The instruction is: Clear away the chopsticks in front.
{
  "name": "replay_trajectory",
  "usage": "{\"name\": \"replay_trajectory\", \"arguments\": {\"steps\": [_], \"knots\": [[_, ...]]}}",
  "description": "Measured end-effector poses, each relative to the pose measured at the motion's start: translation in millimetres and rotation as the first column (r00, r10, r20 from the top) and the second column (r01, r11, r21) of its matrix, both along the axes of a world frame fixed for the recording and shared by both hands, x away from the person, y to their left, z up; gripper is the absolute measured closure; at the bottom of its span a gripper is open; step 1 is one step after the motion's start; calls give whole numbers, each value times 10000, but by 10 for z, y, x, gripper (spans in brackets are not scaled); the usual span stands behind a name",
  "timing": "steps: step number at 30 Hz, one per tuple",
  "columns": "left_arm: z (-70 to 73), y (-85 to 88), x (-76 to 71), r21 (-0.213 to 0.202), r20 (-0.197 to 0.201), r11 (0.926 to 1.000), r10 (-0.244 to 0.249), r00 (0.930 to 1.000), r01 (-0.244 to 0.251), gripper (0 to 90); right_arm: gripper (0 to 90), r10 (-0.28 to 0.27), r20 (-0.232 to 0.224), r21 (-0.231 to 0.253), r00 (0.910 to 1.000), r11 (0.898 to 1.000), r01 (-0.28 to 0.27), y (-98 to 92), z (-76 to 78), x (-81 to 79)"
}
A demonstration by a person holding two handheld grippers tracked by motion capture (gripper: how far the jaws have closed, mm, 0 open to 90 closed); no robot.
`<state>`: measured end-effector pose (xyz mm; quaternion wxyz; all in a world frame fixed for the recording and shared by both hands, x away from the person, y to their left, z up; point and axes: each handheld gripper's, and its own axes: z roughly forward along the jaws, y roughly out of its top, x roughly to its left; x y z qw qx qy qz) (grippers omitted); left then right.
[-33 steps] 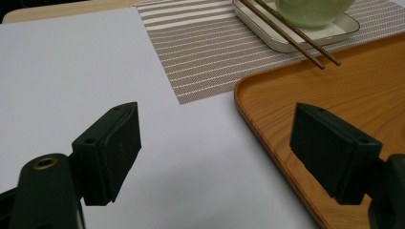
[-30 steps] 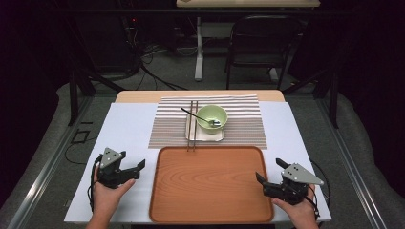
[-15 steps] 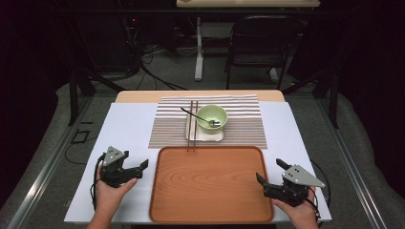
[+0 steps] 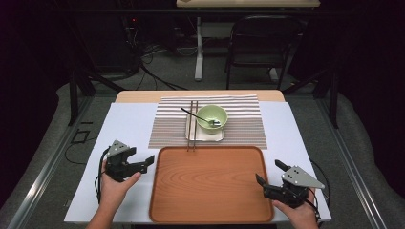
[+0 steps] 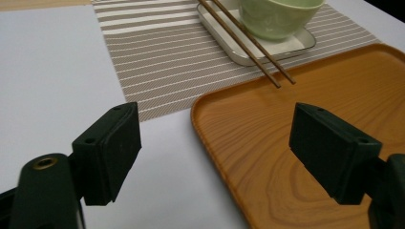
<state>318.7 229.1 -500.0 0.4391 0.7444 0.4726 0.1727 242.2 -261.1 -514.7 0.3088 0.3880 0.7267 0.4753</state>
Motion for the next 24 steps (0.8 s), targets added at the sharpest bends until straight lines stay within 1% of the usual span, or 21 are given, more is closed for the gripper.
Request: {"name": "replay_trajectory", "arguments": {"steps": [1, 3, 5, 6, 7, 8, 9, 11, 12, 14, 15, 17, 18, 19, 22, 24], "knots": [[41, -27, 31, -16, -53, 9999, -149, 9999, 149, 208, 191, 11, -6, 1, 10000, 10000, -11, -1, 0, -1], [67, -45, 50, -11, -33, 9998, -200, 9998, 200, 211, 192, 17, -7, -2, 10000, 10000, -17, -1, 0, -1], [108, -67, 75, 54, 34, 9995, -301, 9995, 301, 245, 197, 33, 6, -2, 10000, 10000, -33, -4, 1, -4], [130, -81, 91, 27, 113, 9993, -372, 9992, 372, 252, 197, 43, 9, -7, 10000, 10000, -43, -6, 1, -4], [174, -102, 118, 86, 289, 9991, -424, 9987, 422, 288, 202, 47, -14, 14, 10000, 10000, -47, -7, -1, -3], [174, -102, 118, 86, 289, 9991, -424, 9987, 422, 297, 204, 55, -26, 24, 10000, 10000, -55, -6, -1, -3], [206, -122, 153, 102, 436, 9995, -319, 9985, 315, 303, 205, 69, -19, 6, 10000, 10000, -69, -7, -2, -2], [218, -121, 172, 63, 472, 9993, -368, 9982, 365, 343, 206, 76, -16, 12, 10000, 10000, -76, -6, -3, -1], [231, -119, 196, 3, 491, 9994, -335, 9982, 336, 343, 207, 91, -7, 4, 10000, 10000, -91, -8, -4, -1], [251, -111, 237, -149, 360, 9994, -318, 9988, 323, 352, 208, 99, -24, 33, 9999, 9999, -99, -11, -4, -2], [263, -106, 274, -211, 197, 9994, -281, 9994, 285, 357, 210, 106, -5, 34, 9999, 9999, -106, -14, -5, -2], [276, -100, 316, -247, 69, 9994, -231, 9997, 233, 357, 211, 113, -7, 40, 9999, 9999, -113, -17, -5, -1], [276, -100, 316, -247, 69, 9994, -231, 9997, 233, 357, 211, 113, -7, 40, 9999, 9999, -113, -17, -5, -1], [293, -98, 349, -293, -15, 9995, -144, 9999, 143, 356, 212, 114, -26, 54, 9999, 9999, -114, -20, -6, 0], [312, -96, 387, -406, -38, 9991, -135, 9999, 133, 355, 213, 131, -26, 66, 9999, 9999, -131, -21, -7, 1], [329, -102, 418, -390, -59, 9991, -173, 9998, 171, 356, 213, 143, -36, 68, 9999, 9999, -143, -21, -8, 2]]}}
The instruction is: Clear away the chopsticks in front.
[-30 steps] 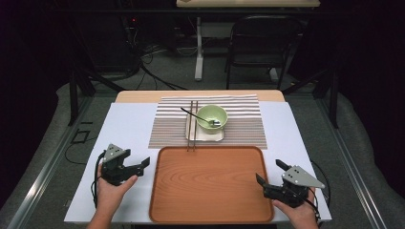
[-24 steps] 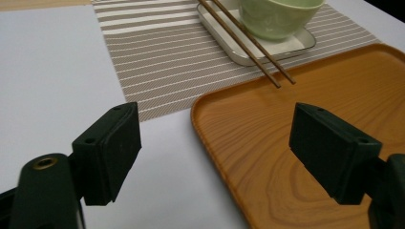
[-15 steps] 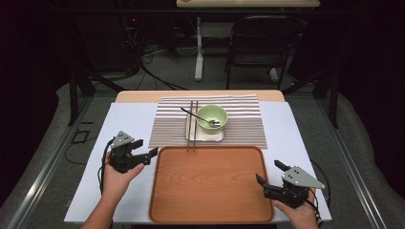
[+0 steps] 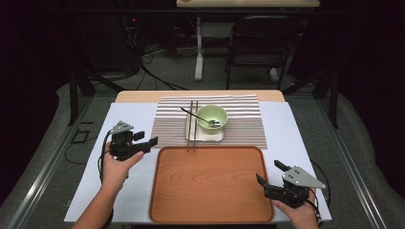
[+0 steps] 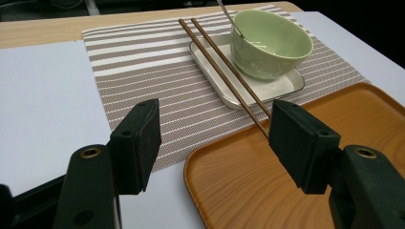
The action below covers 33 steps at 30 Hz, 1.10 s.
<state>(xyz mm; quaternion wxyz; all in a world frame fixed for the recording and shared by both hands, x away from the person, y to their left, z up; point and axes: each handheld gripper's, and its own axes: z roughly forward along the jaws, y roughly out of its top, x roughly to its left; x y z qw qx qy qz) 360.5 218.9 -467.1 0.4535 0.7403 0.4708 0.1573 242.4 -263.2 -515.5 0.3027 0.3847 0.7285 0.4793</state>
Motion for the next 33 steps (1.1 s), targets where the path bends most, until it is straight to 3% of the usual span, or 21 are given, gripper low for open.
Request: {"name": "replay_trajectory", "arguments": {"steps": [6, 9, 24, 31, 33], "knots": [[34, -60, 82, 515, 249, 9987, -31, 9997, 18, 364, 214, -3, -10, 10, 10000, 10000, 3, 0, -3, 2], [45, -92, 154, 248, 117, 9995, -185, 9998, 182, 380, 216, -26, 5, 39, 10000, 10000, 26, -3, -5, 3], [96, -221, 412, 49, -291, 9999, -99, 9995, 100, 381, 224, -10, 127, 82, 9999, 10000, 9, -21, 3, -9], [75, -259, 565, -270, -622, 9996, 84, 9980, -101, 386, 235, 40, 171, 6, 9998, 10000, -40, -12, 16, -22], [69, -270, 591, -320, -699, 9994, 102, 9975, -125, 386, 192, -62, 128, 105, 9999, 9999, 61, -10, 25, -21]]}}
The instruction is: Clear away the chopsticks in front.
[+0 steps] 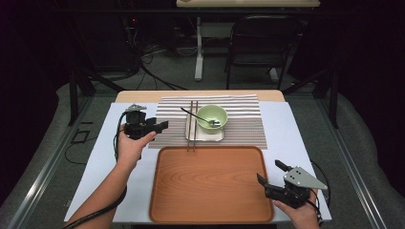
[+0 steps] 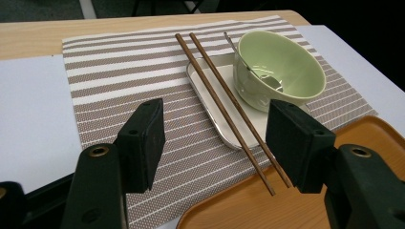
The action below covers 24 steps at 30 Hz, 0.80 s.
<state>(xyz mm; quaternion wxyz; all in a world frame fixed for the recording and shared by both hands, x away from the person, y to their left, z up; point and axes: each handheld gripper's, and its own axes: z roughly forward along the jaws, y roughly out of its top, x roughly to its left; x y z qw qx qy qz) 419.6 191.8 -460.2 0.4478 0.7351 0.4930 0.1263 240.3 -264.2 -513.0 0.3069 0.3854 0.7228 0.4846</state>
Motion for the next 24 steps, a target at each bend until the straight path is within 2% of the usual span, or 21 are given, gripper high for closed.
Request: {"name": "replay_trajectory", "arguments": {"steps": [4, 7, 10, 13, 16, 21, 24], "knots": [[-17, -34, 52, -180, -146, 9998, 21, 9999, -24, 389, 183, 24, -148, 201, 9999, 9998, -21, -14, 11, 12], [-41, -77, 100, -157, -296, 9999, 7, 9996, -11, 392, 166, 204, -413, 643, 9989, 9978, -177, -23, 13, 25], [-57, -108, 127, -128, -363, 9999, -31, 9993, 27, 393, 137, 181, -631, 694, 9978, 9975, -137, -18, 9, 44], [-66, -128, 143, -157, -414, 9999, -20, 9991, 13, 393, 104, 259, -660, 713, 9975, 9972, -211, -15, 8, 47], [-85, -163, 171, -135, -445, 9999, -6, 9990, 0, 394, 60, 650, -820, 792, 9945, 9951, -585, 2, 5, 56], [-133, -200, 223, -112, -586, 9999, 36, 9983, -43, 397, 85, 601, -740, 634, 9954, 9964, -555, 27, -13, 48], [-163, -229, 255, -111, -655, 9999, 24, 9979, -31, 400, 50, 733, -708, 612, 9948, 9957, -690, 29, -35, 41]]}}
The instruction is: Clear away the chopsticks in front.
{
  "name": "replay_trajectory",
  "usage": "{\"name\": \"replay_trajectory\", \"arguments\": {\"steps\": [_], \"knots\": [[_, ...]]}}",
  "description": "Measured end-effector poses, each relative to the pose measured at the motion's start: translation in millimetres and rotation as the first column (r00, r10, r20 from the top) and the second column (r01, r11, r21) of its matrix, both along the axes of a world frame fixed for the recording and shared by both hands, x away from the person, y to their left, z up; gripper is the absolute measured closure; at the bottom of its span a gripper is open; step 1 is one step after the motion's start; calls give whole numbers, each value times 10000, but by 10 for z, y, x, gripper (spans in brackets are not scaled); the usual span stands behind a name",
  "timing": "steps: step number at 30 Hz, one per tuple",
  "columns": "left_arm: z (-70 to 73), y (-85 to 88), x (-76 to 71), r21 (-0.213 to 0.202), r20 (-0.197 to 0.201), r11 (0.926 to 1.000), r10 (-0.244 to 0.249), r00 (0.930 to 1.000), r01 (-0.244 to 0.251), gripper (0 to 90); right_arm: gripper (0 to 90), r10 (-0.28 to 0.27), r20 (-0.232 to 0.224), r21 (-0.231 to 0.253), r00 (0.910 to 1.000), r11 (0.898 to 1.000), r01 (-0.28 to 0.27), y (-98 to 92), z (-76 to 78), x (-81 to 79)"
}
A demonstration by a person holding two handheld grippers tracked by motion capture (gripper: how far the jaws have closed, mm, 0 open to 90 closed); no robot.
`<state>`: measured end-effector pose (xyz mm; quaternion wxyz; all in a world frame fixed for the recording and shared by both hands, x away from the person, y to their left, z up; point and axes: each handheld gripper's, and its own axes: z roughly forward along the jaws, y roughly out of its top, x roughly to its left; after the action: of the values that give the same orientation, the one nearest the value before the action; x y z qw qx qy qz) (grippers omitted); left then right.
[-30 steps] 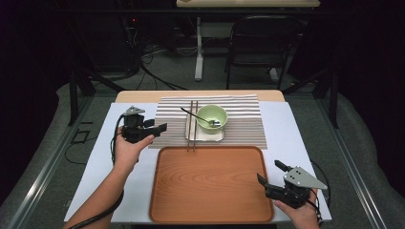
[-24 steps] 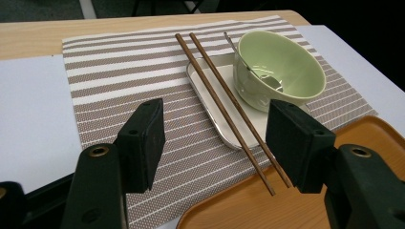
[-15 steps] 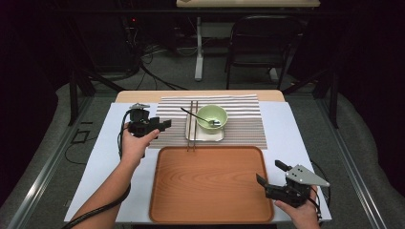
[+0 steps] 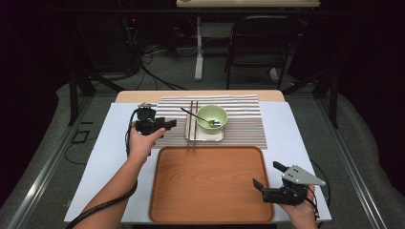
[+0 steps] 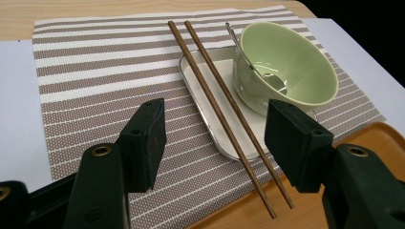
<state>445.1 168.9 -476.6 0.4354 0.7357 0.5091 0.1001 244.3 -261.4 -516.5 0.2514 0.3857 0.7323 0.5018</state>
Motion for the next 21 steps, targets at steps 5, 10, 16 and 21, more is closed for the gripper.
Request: {"name": "replay_trajectory", "arguments": {"steps": [5, 10, 16, 21], "knots": [[-42, -54, 63, 246, -36, 9997, 18, 10000, -17, 396, 0, -20, 75, -214, 10000, 9998, 21, 30, -52, 6], [-79, -96, 141, 130, -264, 9999, 34, 9996, -30, 395, 0, 86, 340, -235, 9994, 9997, -78, 37, -62, 7], [-103, -151, 219, 143, -426, 9999, -10, 9991, 16, 405, 0, 251, 407, -260, 9989, 9994, -241, 39, -65, 8], [-132, -180, 285, 137, -544, 9999, 54, 9985, -47, 406, 0, 295, 506, -239, 9983, 9993, -283, 36, -67, 9]]}}
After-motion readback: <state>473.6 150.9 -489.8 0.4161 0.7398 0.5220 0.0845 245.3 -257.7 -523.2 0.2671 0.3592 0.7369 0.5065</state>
